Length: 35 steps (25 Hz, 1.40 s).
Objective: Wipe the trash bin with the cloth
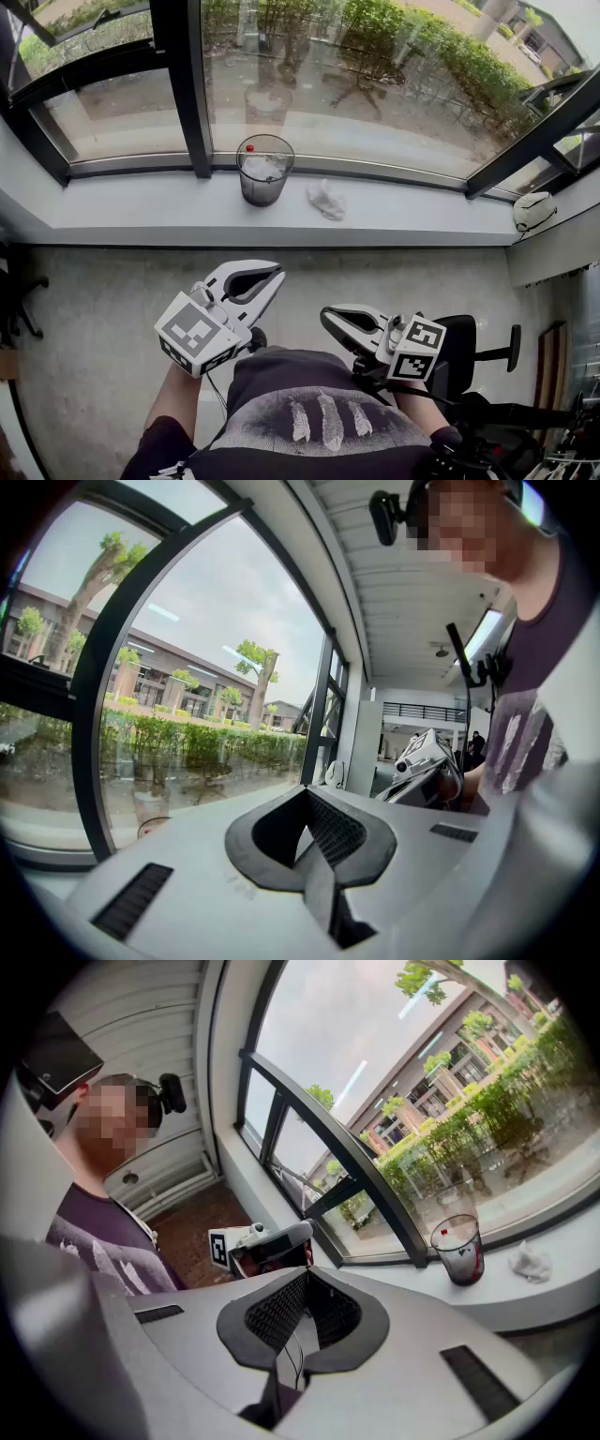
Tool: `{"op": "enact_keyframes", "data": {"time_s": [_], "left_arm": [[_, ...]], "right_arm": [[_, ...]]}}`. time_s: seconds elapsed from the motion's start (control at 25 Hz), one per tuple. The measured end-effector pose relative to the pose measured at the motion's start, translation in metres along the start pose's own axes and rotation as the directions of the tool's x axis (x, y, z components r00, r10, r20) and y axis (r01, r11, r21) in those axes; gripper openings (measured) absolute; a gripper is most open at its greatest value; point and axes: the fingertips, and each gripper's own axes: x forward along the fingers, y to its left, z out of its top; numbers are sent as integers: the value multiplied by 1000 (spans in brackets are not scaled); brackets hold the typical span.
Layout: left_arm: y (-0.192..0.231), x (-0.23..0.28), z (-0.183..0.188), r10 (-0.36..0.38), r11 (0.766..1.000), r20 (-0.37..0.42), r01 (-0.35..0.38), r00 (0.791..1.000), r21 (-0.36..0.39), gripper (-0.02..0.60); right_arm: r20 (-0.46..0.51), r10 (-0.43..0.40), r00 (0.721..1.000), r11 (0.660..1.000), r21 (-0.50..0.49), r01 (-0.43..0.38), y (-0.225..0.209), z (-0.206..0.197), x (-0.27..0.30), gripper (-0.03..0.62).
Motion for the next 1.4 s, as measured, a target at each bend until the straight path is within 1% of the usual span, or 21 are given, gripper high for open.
{"op": "enact_keyframes", "data": {"time_s": [0.12,0.24,0.36,0.44,0.56,0.64,0.72,0.8,0.88,0.96,1.08,1.16,1.2,1.24,1.32,1.36,1.4], "left_arm": [[25,-3,3,-17,1000,19,17,1000,-16,-2],[52,-4,1,13,999,21,-13,1000,-39,-2],[68,-5,-4,39,997,14,-38,999,-60,-2],[79,-4,-6,63,997,-5,-63,998,-50,-2],[93,1,-4,82,996,-13,-82,997,-25,-2],[105,9,-3,73,996,-14,-74,997,-47,-2],[120,21,-2,85,993,-20,-86,996,-78,-2],[136,36,-2,104,991,-55,-108,993,-77,-2],[154,57,-4,113,991,-115,-120,987,-52,-2],[172,83,-11,127,991,-182,-134,975,-28,-2],[202,122,-35,171,985,-286,-167,943,39,-2],[227,141,-58,207,978,-352,-180,913,108,-2],[240,149,-72,224,973,-390,-180,893,145,-2],[254,156,-89,239,967,-434,-175,869,183,-2],[278,168,-127,261,955,-531,-138,806,261,-2],[288,174,-146,268,948,-572,-108,775,298,-2],[298,180,-162,273,941,-602,-77,750,329,-2]], "right_arm": [[-29,-9,1000,999,-33,8,-15,15,22,-2],[-52,-4,999,999,-50,1,-29,26,45,-2],[-81,17,997,996,-84,-24,-41,35,67,-2],[-95,43,995,994,-100,-52,-51,43,82,-2],[-121,110,987,988,-96,-122,-67,53,105,-2],[-136,153,979,982,-88,-166,-80,59,121,-2],[-146,175,974,979,-84,-188,-98,66,132,-1],[-150,175,973,978,-90,-189,-120,74,139,-2],[-147,162,976,980,-93,-176,-148,83,143,-2],[-145,140,979,985,-85,-153,-181,92,142,0],[-168,87,982,991,-81,-102,-233,101,132,0],[-201,43,979,996,-73,-59,-266,102,128,0],[-226,14,974,996,-78,-33,-285,100,127,0],[-256,-25,966,995,-96,0,-304,97,127,0],[-315,-130,940,982,-171,79,-347,88,127,2],[-336,-184,924,970,-214,115,-367,83,126,22],[-354,-231,906,957,-251,146,-387,77,125,50]]}}
